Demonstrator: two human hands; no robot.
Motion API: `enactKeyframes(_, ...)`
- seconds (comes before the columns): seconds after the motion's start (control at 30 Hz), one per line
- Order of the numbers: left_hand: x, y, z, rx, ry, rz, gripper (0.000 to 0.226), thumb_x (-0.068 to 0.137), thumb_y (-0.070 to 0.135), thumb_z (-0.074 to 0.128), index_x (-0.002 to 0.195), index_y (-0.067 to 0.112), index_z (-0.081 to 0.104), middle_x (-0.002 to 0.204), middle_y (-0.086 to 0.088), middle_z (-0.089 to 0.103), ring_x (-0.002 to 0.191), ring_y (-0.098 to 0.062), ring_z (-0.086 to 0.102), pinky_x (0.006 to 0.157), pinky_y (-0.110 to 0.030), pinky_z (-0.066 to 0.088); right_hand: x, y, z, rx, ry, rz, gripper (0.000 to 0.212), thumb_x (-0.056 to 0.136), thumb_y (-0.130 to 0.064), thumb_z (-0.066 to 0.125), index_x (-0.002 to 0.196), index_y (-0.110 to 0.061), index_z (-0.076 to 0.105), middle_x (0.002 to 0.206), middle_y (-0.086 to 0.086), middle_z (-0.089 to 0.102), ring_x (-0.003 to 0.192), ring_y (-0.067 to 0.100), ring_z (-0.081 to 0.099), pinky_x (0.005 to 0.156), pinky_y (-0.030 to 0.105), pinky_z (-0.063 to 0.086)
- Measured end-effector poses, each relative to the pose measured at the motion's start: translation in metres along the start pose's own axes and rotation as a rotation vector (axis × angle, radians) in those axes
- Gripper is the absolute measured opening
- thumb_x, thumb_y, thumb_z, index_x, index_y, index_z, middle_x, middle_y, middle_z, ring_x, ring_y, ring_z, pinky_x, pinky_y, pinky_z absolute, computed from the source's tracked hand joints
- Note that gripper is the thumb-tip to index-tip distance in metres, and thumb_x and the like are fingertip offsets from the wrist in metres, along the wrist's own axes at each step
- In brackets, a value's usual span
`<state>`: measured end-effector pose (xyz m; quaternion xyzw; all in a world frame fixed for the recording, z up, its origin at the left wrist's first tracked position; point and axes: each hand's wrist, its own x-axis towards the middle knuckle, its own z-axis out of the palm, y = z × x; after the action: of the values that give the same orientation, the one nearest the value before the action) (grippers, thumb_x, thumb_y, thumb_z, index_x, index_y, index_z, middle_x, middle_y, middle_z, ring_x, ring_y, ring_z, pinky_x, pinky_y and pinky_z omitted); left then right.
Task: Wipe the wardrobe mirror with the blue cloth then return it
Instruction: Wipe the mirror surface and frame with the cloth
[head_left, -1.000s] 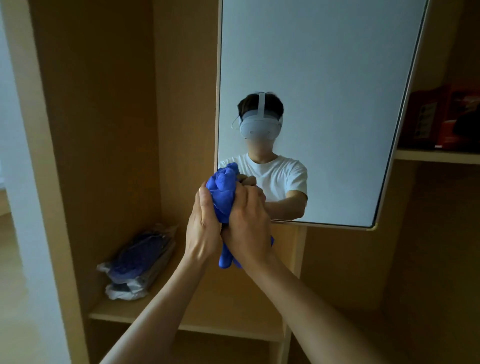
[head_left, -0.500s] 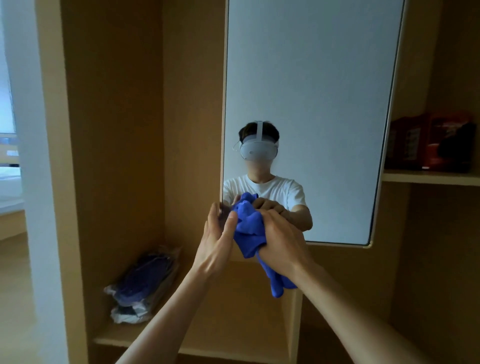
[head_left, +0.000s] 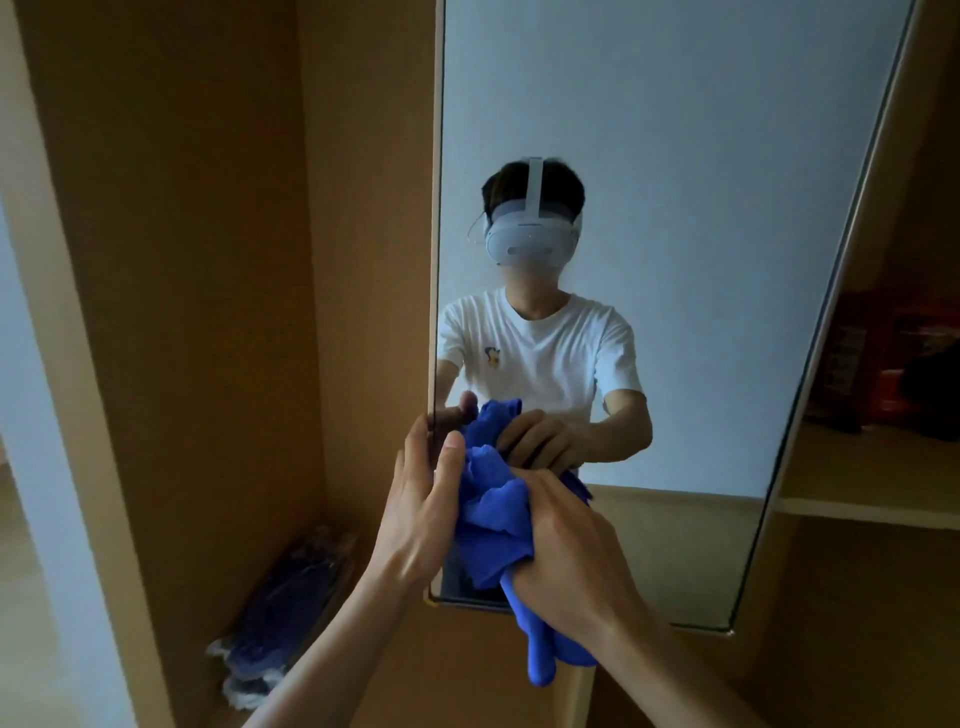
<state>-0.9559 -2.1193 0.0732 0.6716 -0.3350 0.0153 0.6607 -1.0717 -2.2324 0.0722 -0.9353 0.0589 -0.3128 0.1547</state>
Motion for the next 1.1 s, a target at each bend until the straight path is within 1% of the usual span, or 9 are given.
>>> enactKeyframes(0.13, 0.022, 0.055, -0.005, 0.001, -0.007, -0.036, 0.052, 0.093, 0.068, 0.034, 0.140, 0.046, 0.044, 0.138, 0.013, 0.055, 0.130, -0.005, 0.050, 0.113, -0.047, 0.042, 0.021, -0.017, -0.051, 0.004, -0.075, 0.051, 0.040, 0.085, -0.024, 0.059, 0.121, -0.036, 0.047, 0.098, -0.019, 0.051, 0.078, 0.003, 0.052, 0.065, 0.014, 0.046)
enactKeyframes(0.27, 0.047, 0.125, -0.012, 0.029, -0.004, -0.029, 0.026, 0.103, 0.053, 0.039, 0.125, 0.067, 0.044, 0.130, 0.040, 0.052, 0.133, 0.001, 0.044, 0.114, -0.042, 0.039, 0.049, -0.043, -0.116, -0.012, -0.128, 0.054, 0.033, 0.083, -0.018, 0.057, 0.098, -0.038, 0.037, 0.086, -0.020, 0.042, 0.068, -0.001, 0.046, 0.056, 0.011, 0.037)
enactKeyframes(0.37, 0.067, 0.179, -0.020, 0.068, -0.011, -0.024, 0.034, 0.108, 0.041, 0.041, 0.126, 0.070, 0.042, 0.131, 0.042, 0.052, 0.134, 0.002, 0.043, 0.116, -0.045, 0.036, 0.071, -0.066, -0.169, -0.017, -0.157, 0.050, 0.037, 0.081, -0.014, 0.057, 0.095, -0.039, 0.033, 0.084, -0.021, 0.038, 0.070, 0.003, 0.042, 0.058, 0.008, 0.035)
enactKeyframes(0.47, 0.087, 0.229, -0.030, 0.117, -0.013, 0.004, 0.047, 0.108, 0.034, 0.045, 0.117, 0.080, 0.037, 0.121, 0.054, 0.047, 0.124, 0.020, 0.040, 0.111, -0.040, 0.035, 0.093, -0.087, -0.216, -0.033, -0.159, 0.027, 0.039, 0.080, -0.012, 0.057, 0.094, -0.039, 0.033, 0.084, -0.022, 0.037, 0.076, 0.002, 0.039, 0.062, 0.007, 0.037)
enactKeyframes(0.63, 0.117, 0.294, -0.046, 0.075, -0.048, 0.136, 0.045, 0.107, 0.017, 0.048, 0.141, 0.046, 0.045, 0.142, 0.030, 0.052, 0.141, -0.001, 0.041, 0.118, -0.047, 0.033, 0.135, -0.121, -0.277, -0.057, -0.113, -0.047, 0.017, 0.087, -0.020, 0.057, 0.100, -0.028, 0.049, 0.091, -0.017, 0.045, 0.077, 0.003, 0.041, 0.066, 0.005, 0.035)
enactKeyframes(0.77, 0.144, 0.340, -0.059, 0.102, -0.048, 0.106, 0.047, 0.107, 0.030, 0.047, 0.122, 0.074, 0.039, 0.124, 0.053, 0.047, 0.128, 0.015, 0.042, 0.114, -0.039, 0.036, 0.169, -0.143, -0.310, -0.139, -0.039, -0.078, 0.018, 0.090, -0.029, 0.055, 0.108, -0.028, 0.057, 0.099, -0.011, 0.055, 0.083, 0.006, 0.048, 0.064, 0.011, 0.039)
enactKeyframes(0.83, 0.156, 0.356, -0.063, 0.071, -0.067, 0.076, 0.038, 0.106, 0.041, 0.045, 0.136, 0.063, 0.037, 0.140, 0.034, 0.047, 0.138, -0.002, 0.041, 0.118, -0.044, 0.035, 0.184, -0.153, -0.325, -0.182, 0.011, -0.101, 0.021, 0.085, -0.024, 0.056, 0.106, -0.031, 0.054, 0.097, -0.013, 0.053, 0.087, 0.009, 0.053, 0.065, 0.023, 0.043)
enactKeyframes(0.9, 0.168, 0.367, -0.067, 0.074, -0.084, 0.068, 0.050, 0.106, 0.048, 0.041, 0.154, 0.038, 0.032, 0.155, 0.007, 0.040, 0.144, -0.014, 0.036, 0.120, -0.047, 0.032, 0.196, -0.163, -0.339, -0.243, 0.058, -0.127, 0.022, 0.083, -0.023, 0.056, 0.103, -0.034, 0.052, 0.093, -0.014, 0.049, 0.084, 0.013, 0.054, 0.065, 0.031, 0.041)
enactKeyframes(1.1, 0.190, 0.402, -0.078, 0.013, -0.097, 0.171, 0.050, 0.103, 0.052, 0.038, 0.147, 0.030, 0.042, 0.149, 0.006, 0.046, 0.142, -0.016, 0.039, 0.119, -0.050, 0.034, 0.228, -0.181, -0.375, -0.502, 0.206, -0.186, 0.046, 0.079, -0.021, 0.064, 0.124, -0.027, 0.061, 0.102, -0.002, 0.061, 0.084, 0.023, 0.057, 0.071, 0.039, 0.046)
